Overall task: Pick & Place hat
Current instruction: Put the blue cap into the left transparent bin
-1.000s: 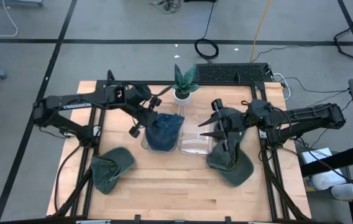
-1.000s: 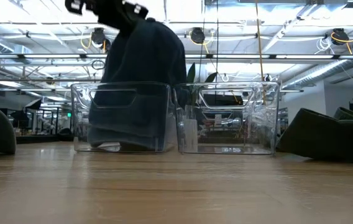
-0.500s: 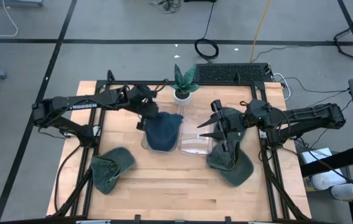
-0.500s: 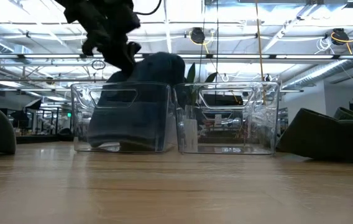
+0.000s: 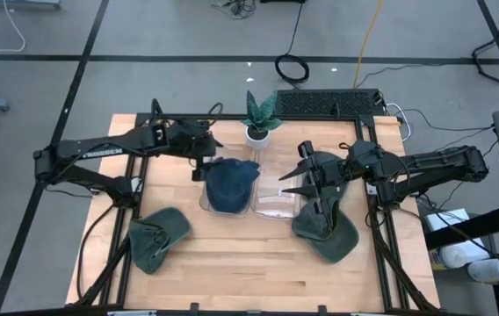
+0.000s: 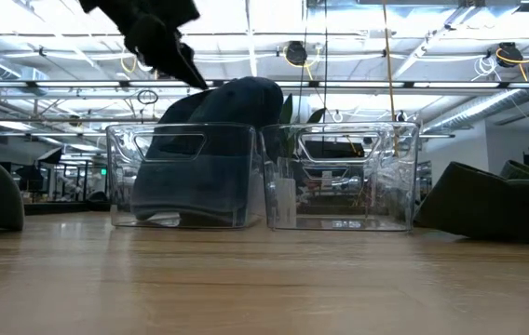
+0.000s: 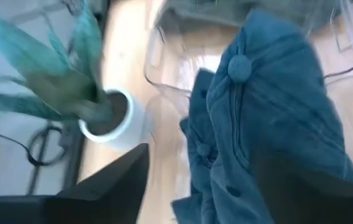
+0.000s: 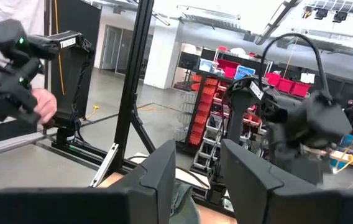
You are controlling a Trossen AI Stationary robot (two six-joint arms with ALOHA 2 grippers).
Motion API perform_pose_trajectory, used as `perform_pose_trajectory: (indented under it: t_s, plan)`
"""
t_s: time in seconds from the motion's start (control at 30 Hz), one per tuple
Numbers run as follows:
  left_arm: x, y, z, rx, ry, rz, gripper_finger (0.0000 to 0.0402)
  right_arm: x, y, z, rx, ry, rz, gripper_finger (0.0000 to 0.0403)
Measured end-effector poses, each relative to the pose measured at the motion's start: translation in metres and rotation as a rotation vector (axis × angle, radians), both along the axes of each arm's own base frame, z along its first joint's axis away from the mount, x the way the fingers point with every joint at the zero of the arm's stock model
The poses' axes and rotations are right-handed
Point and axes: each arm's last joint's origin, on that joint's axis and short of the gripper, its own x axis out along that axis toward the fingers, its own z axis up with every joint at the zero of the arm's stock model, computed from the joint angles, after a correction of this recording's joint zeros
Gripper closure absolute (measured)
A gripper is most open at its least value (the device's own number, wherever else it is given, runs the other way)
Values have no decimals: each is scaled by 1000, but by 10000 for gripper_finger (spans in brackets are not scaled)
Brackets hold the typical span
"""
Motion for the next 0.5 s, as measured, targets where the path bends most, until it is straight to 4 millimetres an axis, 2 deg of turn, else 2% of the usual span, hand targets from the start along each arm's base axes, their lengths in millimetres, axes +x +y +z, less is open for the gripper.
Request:
perform_pose_trajectory:
  t_s: [0.1, 0.23, 0.37, 0.5]
  plan:
    - [-9, -9, 15, 35, -72, -34, 77, 0, 0, 0, 0, 0, 0, 289]
    - [-15, -25, 31, 49, -174, -84, 46, 0, 0, 0, -5, -1, -1, 289]
    - [-12, -38, 38, 57, -243, -141, 41, 0, 0, 0, -6, -2, -2, 288]
    - [1, -49, 42, 35, -333, -152, 52, 0, 0, 0, -7, -3, -1, 287]
